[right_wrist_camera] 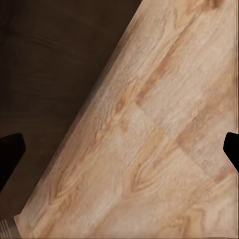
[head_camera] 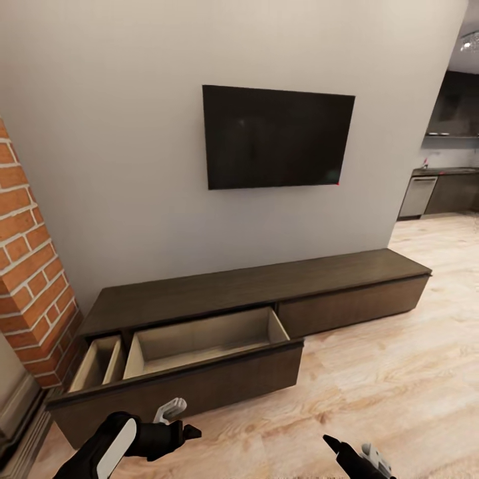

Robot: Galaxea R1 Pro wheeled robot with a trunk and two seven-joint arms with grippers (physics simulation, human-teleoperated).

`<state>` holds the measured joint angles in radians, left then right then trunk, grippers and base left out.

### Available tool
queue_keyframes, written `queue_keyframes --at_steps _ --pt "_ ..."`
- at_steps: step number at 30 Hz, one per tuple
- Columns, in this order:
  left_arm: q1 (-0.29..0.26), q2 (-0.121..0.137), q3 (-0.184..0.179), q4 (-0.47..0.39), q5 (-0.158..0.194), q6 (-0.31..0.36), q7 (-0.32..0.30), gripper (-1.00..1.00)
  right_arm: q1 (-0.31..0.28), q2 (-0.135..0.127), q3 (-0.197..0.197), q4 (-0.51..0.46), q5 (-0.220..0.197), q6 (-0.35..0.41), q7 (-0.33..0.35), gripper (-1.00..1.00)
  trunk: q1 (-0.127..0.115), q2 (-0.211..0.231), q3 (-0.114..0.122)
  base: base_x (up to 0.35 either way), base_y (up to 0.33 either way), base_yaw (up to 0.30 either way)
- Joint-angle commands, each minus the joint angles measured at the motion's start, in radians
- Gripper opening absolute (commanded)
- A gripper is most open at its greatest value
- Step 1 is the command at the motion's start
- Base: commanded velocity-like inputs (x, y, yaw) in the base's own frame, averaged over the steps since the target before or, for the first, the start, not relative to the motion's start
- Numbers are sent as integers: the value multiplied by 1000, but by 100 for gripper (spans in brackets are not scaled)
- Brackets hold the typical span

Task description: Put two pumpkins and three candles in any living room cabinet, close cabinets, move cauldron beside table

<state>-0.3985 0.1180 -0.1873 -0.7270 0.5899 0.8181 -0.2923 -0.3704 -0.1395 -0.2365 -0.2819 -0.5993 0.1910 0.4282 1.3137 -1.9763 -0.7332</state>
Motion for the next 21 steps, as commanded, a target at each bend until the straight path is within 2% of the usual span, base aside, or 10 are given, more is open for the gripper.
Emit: queue_keyframes --at_steps 1,10,17,21 --pt "0 1 -3 0 -3 2 -4 100 -1 1 -4 0 -6 10 3 100 -4 7 1 -67 0 -177" --pt "0 -17 -4 4 -5 1 -4 100 0 7 2 -2 4 8 3 100 -39 70 18 -106 0 -178" --pt "0 -18 -4 4 -5 2 -4 100 -1 7 2 7 2 -39 3 100 -66 119 31 -7 0 -178" --pt "0 -18 -4 4 -5 1 -4 100 -1 7 1 24 3 -46 3 100 -66 119 26 -1 0 -176"
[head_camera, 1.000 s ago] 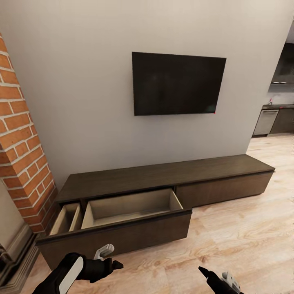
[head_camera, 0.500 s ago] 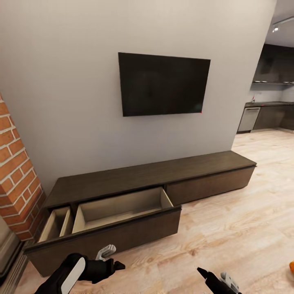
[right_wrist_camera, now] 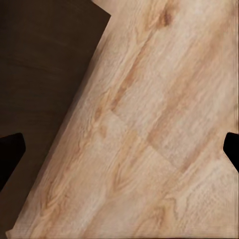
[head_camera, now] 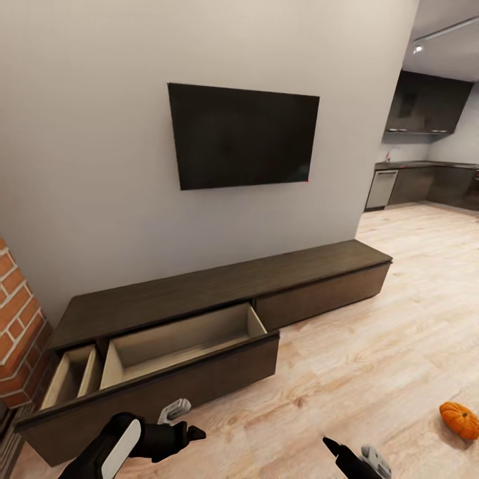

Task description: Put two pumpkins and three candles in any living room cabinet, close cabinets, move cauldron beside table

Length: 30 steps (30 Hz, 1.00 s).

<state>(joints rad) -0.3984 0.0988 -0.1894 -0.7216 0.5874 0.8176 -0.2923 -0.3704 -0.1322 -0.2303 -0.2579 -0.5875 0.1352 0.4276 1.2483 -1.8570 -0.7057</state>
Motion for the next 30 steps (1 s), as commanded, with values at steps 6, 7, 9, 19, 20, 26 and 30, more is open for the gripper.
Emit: queue_keyframes --at_steps 6,7,9,19,20,26,30 --pt "0 1 -2 -1 -2 2 -4 100 0 -2 -6 4 -9 8 3 100 0 0 -9 0 0 -160" --pt "0 1 -2 -1 -2 2 -4 100 0 -2 -6 4 -9 8 3 100 0 0 -10 0 0 -178" --pt "0 1 -2 -1 -1 2 -4 100 -1 -3 -6 5 -9 8 3 100 0 0 -12 0 0 -196" --pt "0 1 -2 -1 -1 2 -5 100 0 -9 -8 30 -20 7 3 100 0 0 -19 0 0 -245" --pt "0 1 -2 -1 -1 2 -4 100 0 -9 -9 35 -22 7 3 100 0 0 -20 0 0 -256" --pt "0 1 -2 -1 -3 2 -4 100 0 -8 -12 46 -27 6 2 100 0 0 -24 0 0 -257" --pt "0 1 -2 -1 -3 2 -4 100 0 -8 -12 46 -27 6 2 100 0 0 -26 0 0 -257"
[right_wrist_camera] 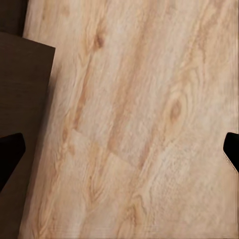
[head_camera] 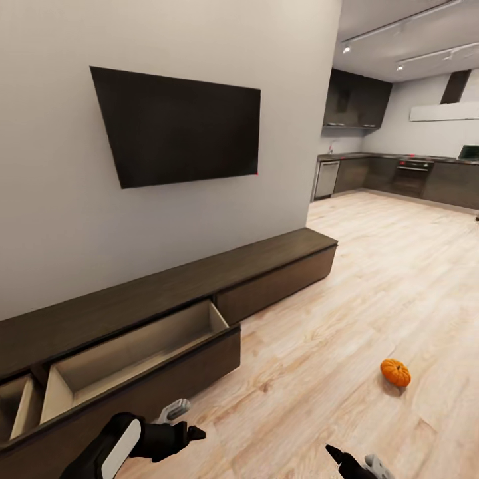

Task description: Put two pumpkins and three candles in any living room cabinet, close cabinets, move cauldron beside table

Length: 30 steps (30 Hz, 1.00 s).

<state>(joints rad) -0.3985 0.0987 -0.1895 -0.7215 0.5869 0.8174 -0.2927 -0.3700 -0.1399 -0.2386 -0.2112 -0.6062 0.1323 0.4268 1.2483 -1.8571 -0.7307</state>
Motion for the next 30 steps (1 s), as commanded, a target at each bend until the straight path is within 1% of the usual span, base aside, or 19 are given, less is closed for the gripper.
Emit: queue_keyframes --at_steps 1,10,13,16,21,30 --pt "0 1 -2 -1 -2 2 -4 100 -1 0 -4 0 -8 9 3 100 0 0 -2 0 0 -257" --pt "0 0 -4 8 -6 -1 -4 100 -1 -1 -5 1 -9 9 3 100 0 0 -5 2 0 -265" --pt "0 0 -5 25 -8 -46 -5 100 -1 -1 -5 1 -9 9 3 100 0 0 -5 116 -7 -277" --pt "0 0 -9 36 -7 -78 -4 100 -1 -1 -5 1 -9 9 3 100 0 0 -5 224 -85 -279" --pt "0 0 -38 41 -7 -93 -3 100 -1 0 -5 0 -9 11 3 100 0 0 -5 276 -157 -233" --pt "0 -1 -48 42 -8 -95 -3 100 -1 0 -5 0 -8 10 3 100 0 0 -5 287 -174 -35"
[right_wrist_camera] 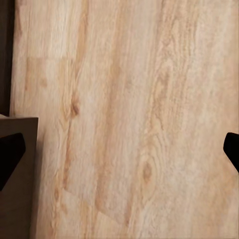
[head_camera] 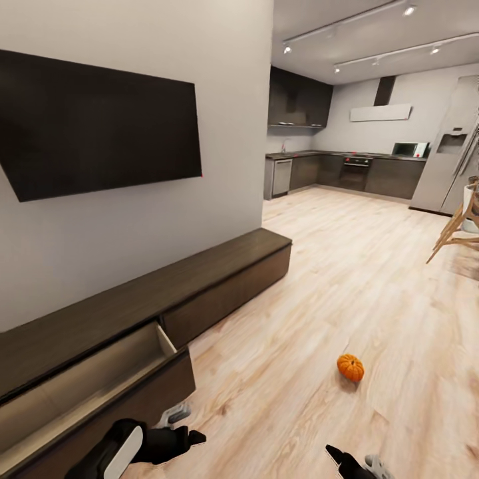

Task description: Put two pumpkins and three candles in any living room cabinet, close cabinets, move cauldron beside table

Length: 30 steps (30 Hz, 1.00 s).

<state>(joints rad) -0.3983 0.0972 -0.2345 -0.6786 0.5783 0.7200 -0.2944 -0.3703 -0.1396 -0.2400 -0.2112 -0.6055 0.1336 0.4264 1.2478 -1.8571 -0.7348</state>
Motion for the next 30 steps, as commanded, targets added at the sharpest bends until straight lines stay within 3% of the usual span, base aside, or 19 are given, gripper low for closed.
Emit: queue_keyframes --at_steps 1,18,30 --pt "-1 1 -3 -1 0 3 -2 100 -1 0 -4 0 -9 9 3 100 0 0 -1 288 -178 -112" --pt "-1 1 -3 0 3 1 -2 100 0 0 -4 0 -8 8 2 100 0 0 -3 288 -166 -259" --pt "-1 1 -3 0 5 1 -1 100 -1 0 -4 0 -7 8 2 100 0 0 -3 307 -24 -280"
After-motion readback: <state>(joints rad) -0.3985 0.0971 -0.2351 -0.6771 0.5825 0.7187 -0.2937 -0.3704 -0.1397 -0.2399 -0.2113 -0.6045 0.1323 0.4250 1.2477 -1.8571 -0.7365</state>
